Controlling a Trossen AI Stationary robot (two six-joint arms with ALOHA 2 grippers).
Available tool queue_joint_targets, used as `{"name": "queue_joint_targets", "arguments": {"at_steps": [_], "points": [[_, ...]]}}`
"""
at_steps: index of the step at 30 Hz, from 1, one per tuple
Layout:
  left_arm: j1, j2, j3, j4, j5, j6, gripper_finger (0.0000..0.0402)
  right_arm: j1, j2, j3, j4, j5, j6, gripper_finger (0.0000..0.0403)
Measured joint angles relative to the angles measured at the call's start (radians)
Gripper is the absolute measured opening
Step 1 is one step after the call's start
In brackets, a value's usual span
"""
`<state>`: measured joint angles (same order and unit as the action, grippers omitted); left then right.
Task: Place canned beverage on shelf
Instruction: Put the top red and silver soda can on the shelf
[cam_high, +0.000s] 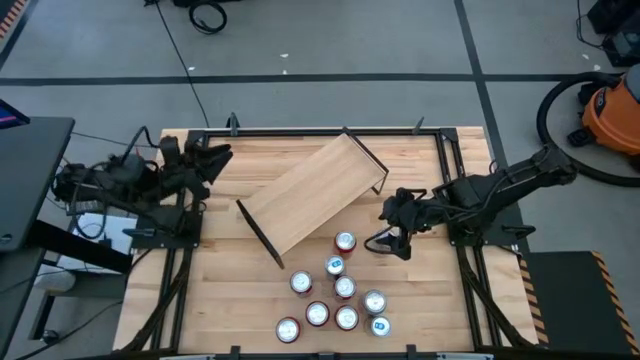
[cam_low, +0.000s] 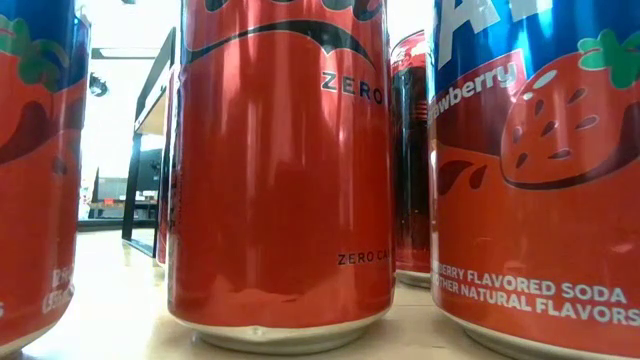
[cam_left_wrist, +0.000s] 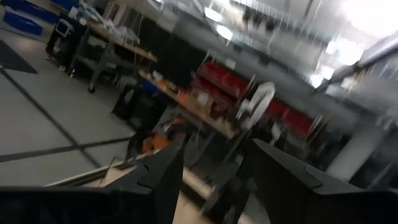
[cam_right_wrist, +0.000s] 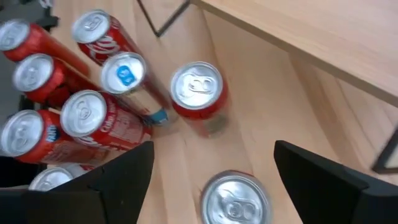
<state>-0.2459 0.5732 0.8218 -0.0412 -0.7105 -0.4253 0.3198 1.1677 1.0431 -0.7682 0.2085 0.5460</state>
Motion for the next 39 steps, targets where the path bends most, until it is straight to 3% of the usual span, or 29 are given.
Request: {"name": "queue_joint_targets", "arguments": {"at_steps": [8,19,34,39], "points": [[0.0,0.123,0.177,-0.291,0.028,-0.005,0.0194,-0.017,0.102,0.132,-0.16,0.003,-0.051,0.0342],[0.0,0.167,0.193,-0.301,0.028,-0.001,0.0194,-0.017,0.246,0.163,-0.308,-0.005,-0.112,0.0351],[0.001,0.166,0.193,-0.302,0.028,-0.009,0.0194,-0.018,0.383,0.163,-0.314,-0.034,0.0,0.0352],[0.001,0.166,0.193,-0.302,0.028,-0.009,0.0194,-0.035,0.437,0.163,-0.314,-0.089,-0.004,0.0352]]}}
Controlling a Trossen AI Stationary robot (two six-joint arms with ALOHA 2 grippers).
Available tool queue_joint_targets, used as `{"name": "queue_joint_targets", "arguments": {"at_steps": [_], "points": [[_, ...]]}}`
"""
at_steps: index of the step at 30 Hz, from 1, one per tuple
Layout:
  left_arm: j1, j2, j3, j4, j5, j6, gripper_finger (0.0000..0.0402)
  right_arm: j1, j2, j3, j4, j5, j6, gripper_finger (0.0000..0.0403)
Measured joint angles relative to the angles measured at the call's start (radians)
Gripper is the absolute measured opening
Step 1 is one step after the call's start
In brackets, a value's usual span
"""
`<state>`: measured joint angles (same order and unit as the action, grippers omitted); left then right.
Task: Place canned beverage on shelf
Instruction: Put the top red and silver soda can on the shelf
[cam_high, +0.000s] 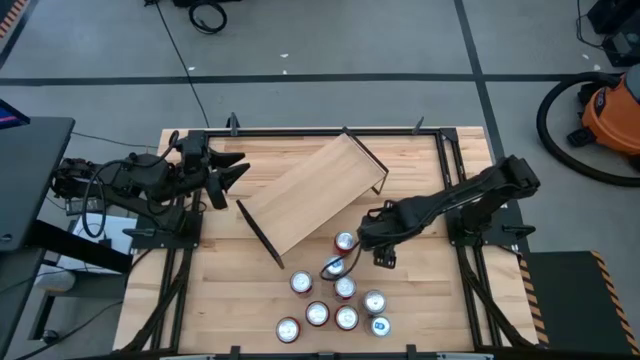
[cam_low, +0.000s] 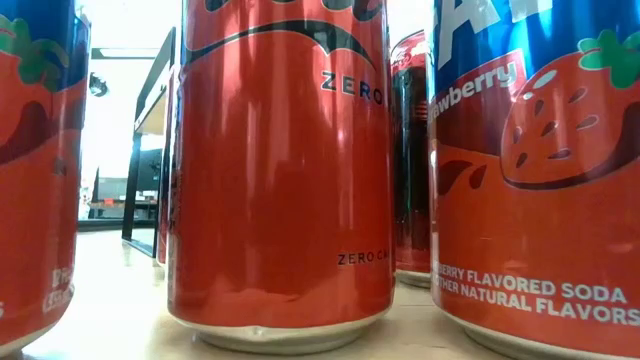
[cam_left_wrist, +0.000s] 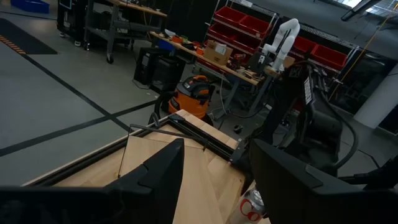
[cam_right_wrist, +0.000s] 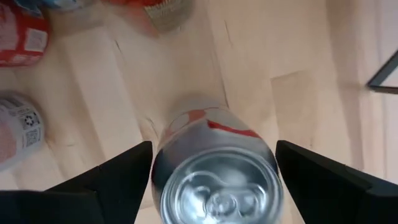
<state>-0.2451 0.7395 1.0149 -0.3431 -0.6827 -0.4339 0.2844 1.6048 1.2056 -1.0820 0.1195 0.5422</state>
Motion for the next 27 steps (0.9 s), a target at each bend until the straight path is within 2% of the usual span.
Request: {"name": "queue_joint_targets", "arguments": {"at_steps": [4,12,27], "points": [[0.0,0.0,0.0,0.0,0.0,0.0,0.0194,-0.019,0.029,-0.008,0.016,-0.037,-0.032,0.0352],[0.0,0.0,0.0,0.0,0.0,0.0,0.0194,-0.039,0.011,-0.108,0.103,-0.105,-0.052,0.0349],[0.0,0.0,0.0,0.0,0.0,0.008,0.0194,-0.05,0.009,-0.169,0.17,-0.131,-0.101,0.0348]]}}
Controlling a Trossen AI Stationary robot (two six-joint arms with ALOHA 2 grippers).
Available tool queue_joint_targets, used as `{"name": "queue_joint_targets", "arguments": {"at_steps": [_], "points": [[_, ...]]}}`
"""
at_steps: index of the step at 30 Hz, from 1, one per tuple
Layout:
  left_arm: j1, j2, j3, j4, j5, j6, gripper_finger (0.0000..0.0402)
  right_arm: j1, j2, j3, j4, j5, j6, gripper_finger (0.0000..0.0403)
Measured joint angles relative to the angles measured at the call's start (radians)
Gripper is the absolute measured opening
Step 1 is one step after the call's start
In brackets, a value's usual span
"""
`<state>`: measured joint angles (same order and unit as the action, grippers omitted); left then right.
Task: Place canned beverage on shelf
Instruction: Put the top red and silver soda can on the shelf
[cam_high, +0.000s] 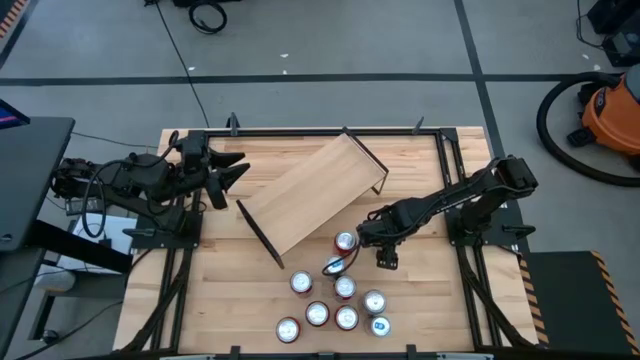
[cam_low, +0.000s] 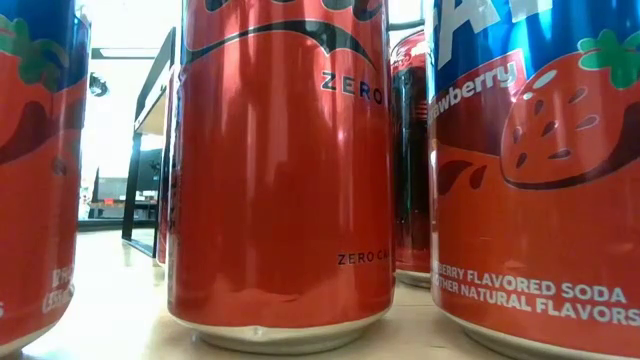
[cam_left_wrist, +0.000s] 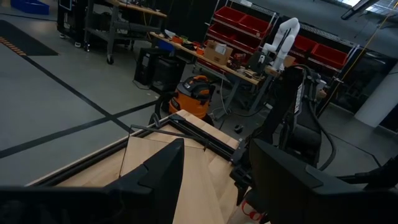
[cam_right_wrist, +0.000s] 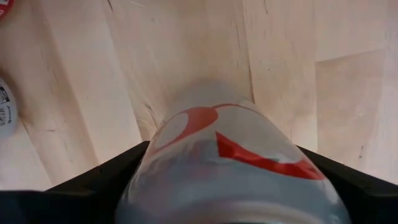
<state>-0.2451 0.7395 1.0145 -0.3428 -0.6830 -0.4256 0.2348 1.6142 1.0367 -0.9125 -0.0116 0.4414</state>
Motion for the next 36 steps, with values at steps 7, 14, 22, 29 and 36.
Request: {"name": "queue_joint_targets", "arguments": {"at_steps": [7,14,22,29,36], "points": [[0.0,0.0,0.0,0.0,0.0,0.0,0.0194,-0.014,0.0,0.0,-0.002,-0.02,-0.021,0.0324],[0.0,0.0,0.0,0.0,0.0,0.001,0.0194,-0.02,0.003,0.029,-0.075,-0.048,-0.077,0.0313],[0.0,0.0,0.0,0.002,-0.001,-0.003,0.0194,-0.049,0.002,0.239,-0.3,-0.048,-0.279,0.032],[0.0,0.0,0.0,0.002,-0.001,-0.018,0.0194,-0.084,0.001,0.416,-0.457,-0.045,-0.425,0.0322],[0.0,0.0,0.0,0.002,-0.001,-0.019,0.0194,-0.138,0.002,0.533,-0.531,-0.028,-0.546,0.0323]]}}
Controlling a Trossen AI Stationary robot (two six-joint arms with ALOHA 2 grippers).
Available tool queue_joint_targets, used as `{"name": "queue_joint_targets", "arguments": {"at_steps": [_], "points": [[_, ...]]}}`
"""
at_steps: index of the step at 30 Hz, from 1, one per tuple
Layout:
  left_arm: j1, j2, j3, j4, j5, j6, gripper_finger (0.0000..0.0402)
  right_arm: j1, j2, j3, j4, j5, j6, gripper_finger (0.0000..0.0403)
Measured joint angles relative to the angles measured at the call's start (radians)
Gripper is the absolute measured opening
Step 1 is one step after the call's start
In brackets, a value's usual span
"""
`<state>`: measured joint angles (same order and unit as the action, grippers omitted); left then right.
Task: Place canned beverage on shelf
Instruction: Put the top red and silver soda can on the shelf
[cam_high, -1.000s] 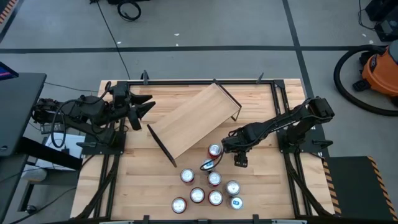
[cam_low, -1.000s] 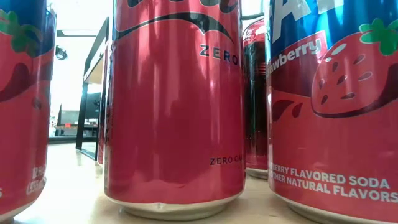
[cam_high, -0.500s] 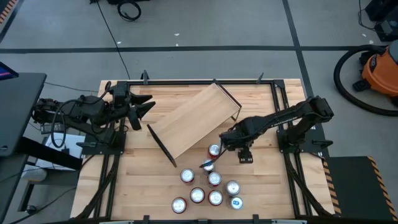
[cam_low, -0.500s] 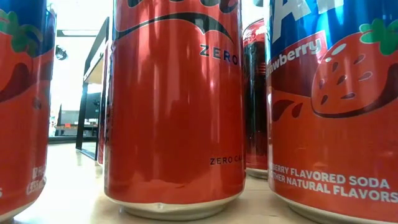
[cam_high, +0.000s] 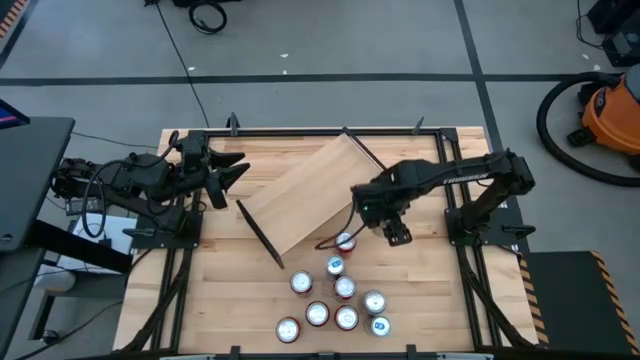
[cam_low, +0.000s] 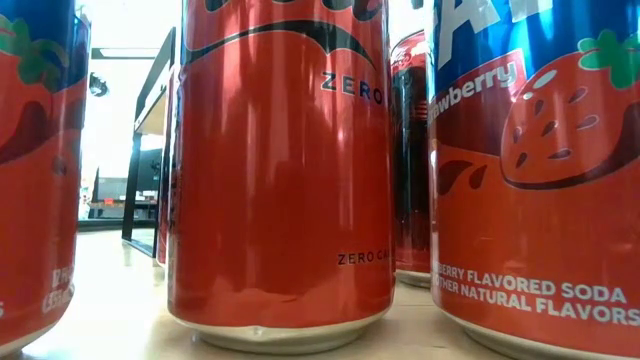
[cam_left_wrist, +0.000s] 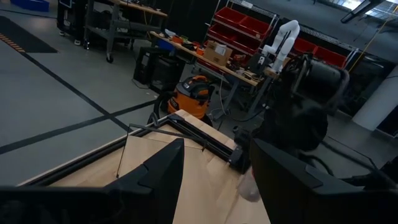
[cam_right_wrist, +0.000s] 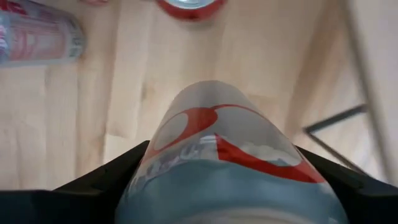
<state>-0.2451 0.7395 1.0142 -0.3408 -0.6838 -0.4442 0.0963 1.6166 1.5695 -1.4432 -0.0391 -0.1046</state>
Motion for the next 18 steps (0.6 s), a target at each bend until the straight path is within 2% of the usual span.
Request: {"name": "queue_joint_targets", "arguments": {"at_steps": [8,18], "points": [[0.0,0.001,0.0,0.003,-0.002,-0.016,0.0194,-0.109,0.001,0.118,-0.034,0.062,-0.077,0.0324],[0.037,0.023,-0.001,0.039,-0.011,-0.013,0.0194,-0.263,0.001,0.134,0.057,0.105,-0.137,0.0324]]}}
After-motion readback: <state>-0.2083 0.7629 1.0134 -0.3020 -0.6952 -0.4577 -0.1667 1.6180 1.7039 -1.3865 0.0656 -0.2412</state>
